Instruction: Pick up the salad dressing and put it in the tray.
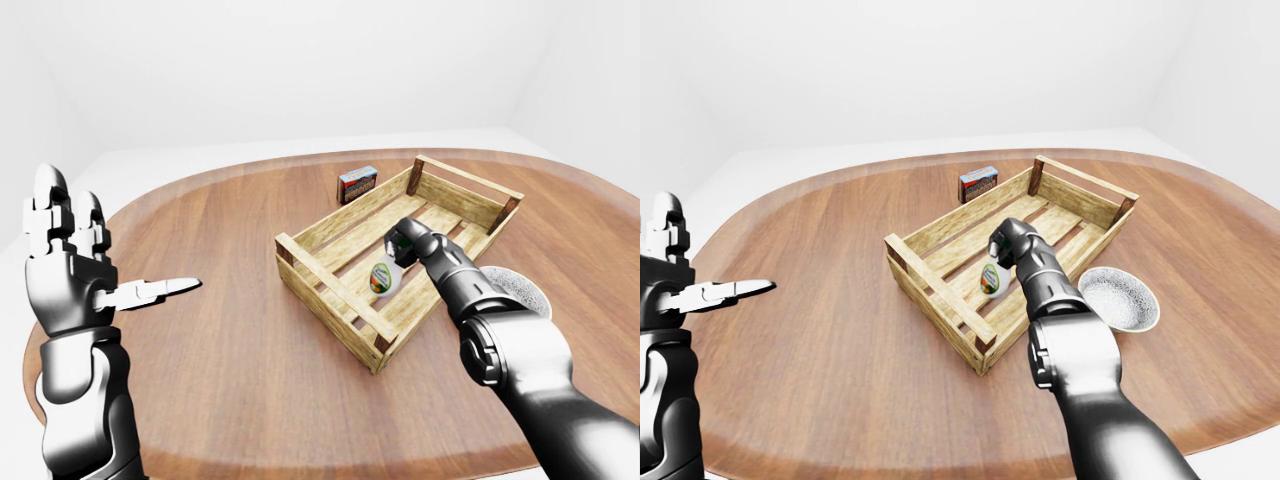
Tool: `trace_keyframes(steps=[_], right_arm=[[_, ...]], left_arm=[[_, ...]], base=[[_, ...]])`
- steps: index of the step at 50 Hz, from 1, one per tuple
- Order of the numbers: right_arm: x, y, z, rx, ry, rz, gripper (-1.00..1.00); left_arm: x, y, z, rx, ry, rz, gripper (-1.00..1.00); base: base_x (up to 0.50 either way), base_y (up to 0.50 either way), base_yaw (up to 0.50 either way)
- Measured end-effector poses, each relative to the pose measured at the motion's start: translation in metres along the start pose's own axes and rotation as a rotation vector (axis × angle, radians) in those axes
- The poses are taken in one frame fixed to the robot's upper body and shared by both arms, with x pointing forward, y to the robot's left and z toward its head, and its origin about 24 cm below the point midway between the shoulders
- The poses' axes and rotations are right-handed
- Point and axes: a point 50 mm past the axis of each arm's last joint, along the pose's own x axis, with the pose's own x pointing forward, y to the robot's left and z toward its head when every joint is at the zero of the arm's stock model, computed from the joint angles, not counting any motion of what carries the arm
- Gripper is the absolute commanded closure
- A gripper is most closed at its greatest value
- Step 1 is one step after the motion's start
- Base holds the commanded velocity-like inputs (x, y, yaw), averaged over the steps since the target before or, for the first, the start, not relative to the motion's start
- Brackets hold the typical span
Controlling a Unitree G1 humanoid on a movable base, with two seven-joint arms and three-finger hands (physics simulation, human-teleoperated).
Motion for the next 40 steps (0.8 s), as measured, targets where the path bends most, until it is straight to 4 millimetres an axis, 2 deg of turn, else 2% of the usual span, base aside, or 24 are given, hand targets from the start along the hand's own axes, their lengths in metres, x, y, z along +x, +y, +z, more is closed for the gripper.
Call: trace_keyframes(steps=[24,40], right_arm=[[-0.0006,-0.0023,0.0078,-0.049,-0.010,0.035,1.00],[0.0000,0.0040,0.0078,-0.049,-0.011,0.040,1.00]], left_arm=[[0.0002,0.0024,-0.0025,-0.003,0.011,0.007,-1.00],[-0.0002,0.0035,-0.0056,-0.002,0.025,0.009,-1.00]], base=[[0.00,0.00,0.00],[0.00,0.00,0.00]])
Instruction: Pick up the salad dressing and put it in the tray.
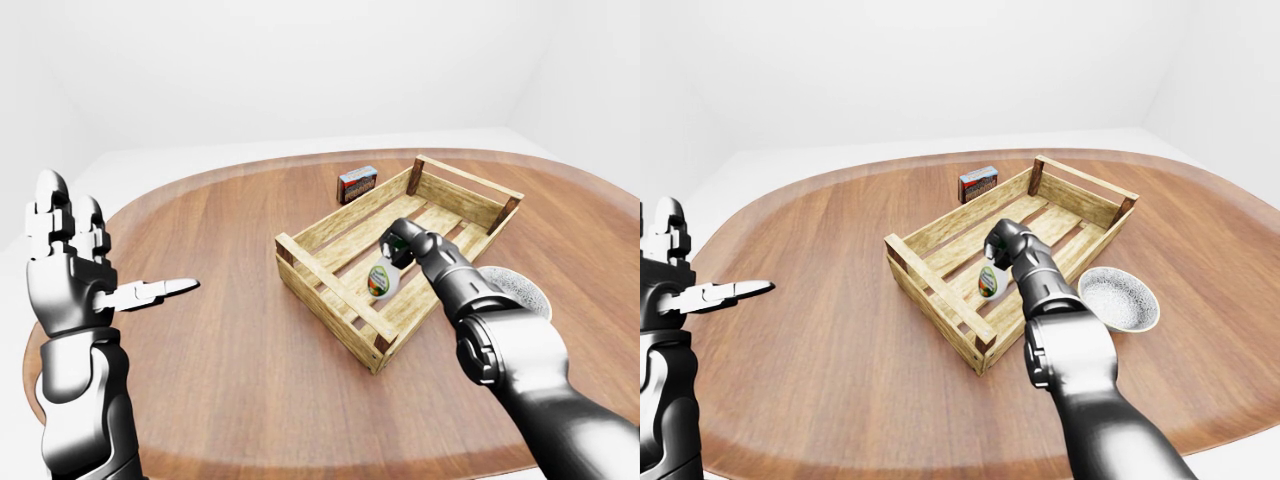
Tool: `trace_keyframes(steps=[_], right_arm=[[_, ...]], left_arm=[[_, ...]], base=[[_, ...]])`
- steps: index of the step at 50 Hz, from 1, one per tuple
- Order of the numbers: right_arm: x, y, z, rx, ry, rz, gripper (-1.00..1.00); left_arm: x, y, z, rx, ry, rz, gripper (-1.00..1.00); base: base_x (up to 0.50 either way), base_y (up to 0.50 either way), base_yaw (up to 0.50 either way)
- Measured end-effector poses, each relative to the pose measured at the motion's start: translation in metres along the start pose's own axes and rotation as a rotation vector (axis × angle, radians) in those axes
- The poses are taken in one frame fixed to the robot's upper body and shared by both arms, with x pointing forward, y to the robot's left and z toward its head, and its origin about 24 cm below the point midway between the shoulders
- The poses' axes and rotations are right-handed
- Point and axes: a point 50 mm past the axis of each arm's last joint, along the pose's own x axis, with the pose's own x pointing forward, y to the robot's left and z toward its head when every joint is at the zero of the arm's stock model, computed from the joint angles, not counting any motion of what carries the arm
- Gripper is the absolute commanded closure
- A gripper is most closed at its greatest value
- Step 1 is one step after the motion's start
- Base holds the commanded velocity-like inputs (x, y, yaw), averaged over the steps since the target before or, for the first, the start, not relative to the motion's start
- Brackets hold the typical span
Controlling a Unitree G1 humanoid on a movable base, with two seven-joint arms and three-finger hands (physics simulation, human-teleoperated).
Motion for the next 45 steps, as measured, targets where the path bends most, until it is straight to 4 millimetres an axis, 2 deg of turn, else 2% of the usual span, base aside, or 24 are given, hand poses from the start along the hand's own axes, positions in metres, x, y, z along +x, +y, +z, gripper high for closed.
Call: trace_keyframes(steps=[27,28,45], right_arm=[[0.0007,0.0047,-0.0019,0.007,0.004,-0.011,1.00],[0.0007,0.0049,-0.0020,0.006,0.004,-0.014,-1.00],[0.0005,0.0019,-0.0011,-0.005,0.001,-0.035,-1.00]], left_arm=[[-0.0003,-0.0006,-0.0022,0.001,0.009,-0.003,-1.00],[-0.0003,-0.0006,-0.0023,0.001,0.010,-0.003,-1.00],[-0.0004,-0.0008,-0.0031,0.001,0.014,-0.004,-1.00]], base=[[0.00,0.00,0.00],[0.00,0.00,0.00],[0.00,0.00,0.00]])
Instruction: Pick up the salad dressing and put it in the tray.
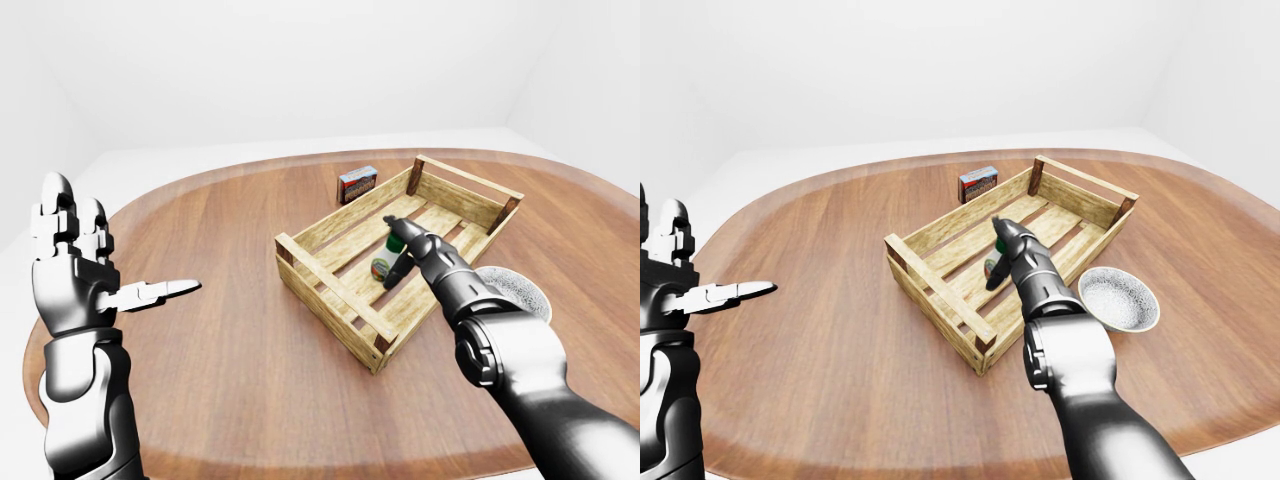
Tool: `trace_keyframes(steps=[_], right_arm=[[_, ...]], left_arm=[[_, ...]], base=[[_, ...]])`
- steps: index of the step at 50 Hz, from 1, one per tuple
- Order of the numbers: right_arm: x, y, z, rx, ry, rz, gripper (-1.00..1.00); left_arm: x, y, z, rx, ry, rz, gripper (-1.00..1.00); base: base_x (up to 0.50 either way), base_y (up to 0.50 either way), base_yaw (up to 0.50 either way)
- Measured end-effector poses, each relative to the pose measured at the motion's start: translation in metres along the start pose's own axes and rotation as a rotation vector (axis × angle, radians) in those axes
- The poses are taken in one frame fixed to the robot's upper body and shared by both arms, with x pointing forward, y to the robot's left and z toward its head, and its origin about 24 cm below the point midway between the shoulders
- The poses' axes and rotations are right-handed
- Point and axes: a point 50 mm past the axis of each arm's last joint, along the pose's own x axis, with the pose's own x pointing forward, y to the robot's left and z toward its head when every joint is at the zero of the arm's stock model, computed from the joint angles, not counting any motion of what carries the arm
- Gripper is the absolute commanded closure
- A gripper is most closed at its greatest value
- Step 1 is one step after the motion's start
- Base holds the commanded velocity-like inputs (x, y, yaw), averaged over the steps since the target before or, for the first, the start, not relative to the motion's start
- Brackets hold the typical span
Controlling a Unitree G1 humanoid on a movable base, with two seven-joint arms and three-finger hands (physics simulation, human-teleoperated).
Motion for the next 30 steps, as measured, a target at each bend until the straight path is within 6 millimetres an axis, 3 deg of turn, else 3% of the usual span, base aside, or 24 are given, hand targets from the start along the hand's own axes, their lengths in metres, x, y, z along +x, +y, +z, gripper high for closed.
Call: trace_keyframes(steps=[30], right_arm=[[0.0001,0.0009,-0.0060,0.007,0.008,-0.021,-1.00]], left_arm=[[-0.0007,-0.0012,0.0045,0.001,-0.019,-0.004,-1.00]], base=[[0.00,0.00,0.00]])
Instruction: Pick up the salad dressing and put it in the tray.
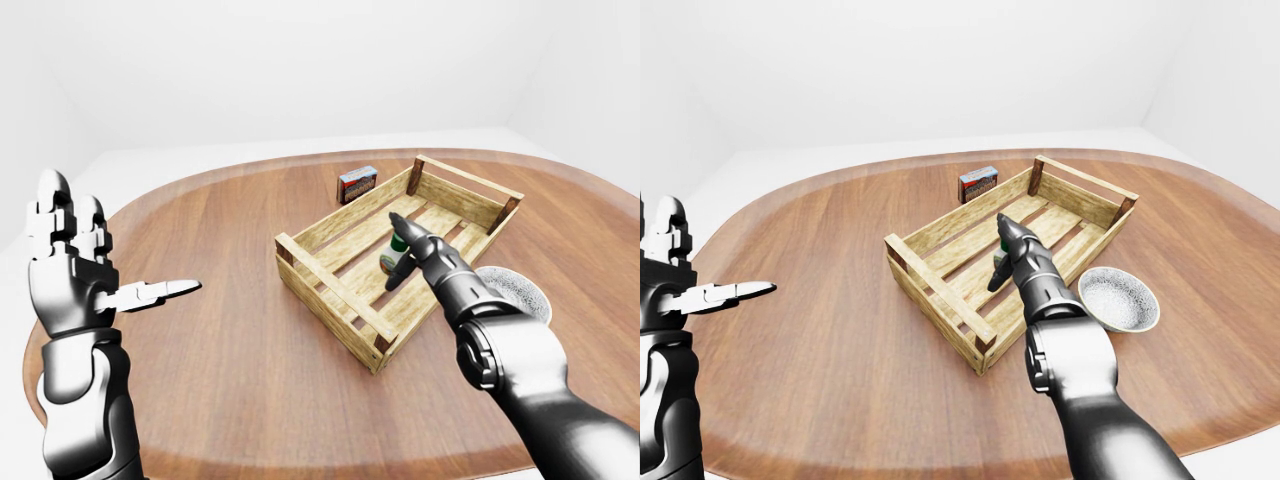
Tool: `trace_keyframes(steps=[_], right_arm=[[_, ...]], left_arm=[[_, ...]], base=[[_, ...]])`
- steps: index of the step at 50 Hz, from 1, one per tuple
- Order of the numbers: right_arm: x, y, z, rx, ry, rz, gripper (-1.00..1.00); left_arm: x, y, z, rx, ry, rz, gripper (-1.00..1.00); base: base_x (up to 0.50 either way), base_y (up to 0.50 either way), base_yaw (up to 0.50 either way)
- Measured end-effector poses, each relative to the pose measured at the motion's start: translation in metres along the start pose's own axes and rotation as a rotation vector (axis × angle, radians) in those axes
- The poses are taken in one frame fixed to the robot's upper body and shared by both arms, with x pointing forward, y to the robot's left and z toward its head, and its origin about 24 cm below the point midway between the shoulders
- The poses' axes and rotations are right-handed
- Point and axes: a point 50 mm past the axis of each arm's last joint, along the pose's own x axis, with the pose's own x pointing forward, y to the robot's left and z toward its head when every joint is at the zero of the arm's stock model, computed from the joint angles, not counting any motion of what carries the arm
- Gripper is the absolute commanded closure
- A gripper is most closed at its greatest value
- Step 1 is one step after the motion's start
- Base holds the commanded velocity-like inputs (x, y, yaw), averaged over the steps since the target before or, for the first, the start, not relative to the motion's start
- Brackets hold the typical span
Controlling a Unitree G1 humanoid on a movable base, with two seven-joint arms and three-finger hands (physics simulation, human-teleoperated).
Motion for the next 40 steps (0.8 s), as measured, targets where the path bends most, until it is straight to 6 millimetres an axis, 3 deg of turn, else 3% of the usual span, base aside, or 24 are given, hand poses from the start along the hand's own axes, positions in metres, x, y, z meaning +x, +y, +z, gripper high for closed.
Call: trace_keyframes(steps=[27,40], right_arm=[[-0.001,-0.011,0.013,-0.003,-0.039,0.004,-1.00],[-0.001,-0.008,0.008,0.016,-0.035,0.000,-1.00]], left_arm=[[0.000,-0.002,0.003,0.000,-0.016,-0.004,-1.00],[0.000,-0.002,0.005,0.000,-0.024,-0.006,-1.00]], base=[[0.00,0.00,0.00],[0.00,0.00,0.00]])
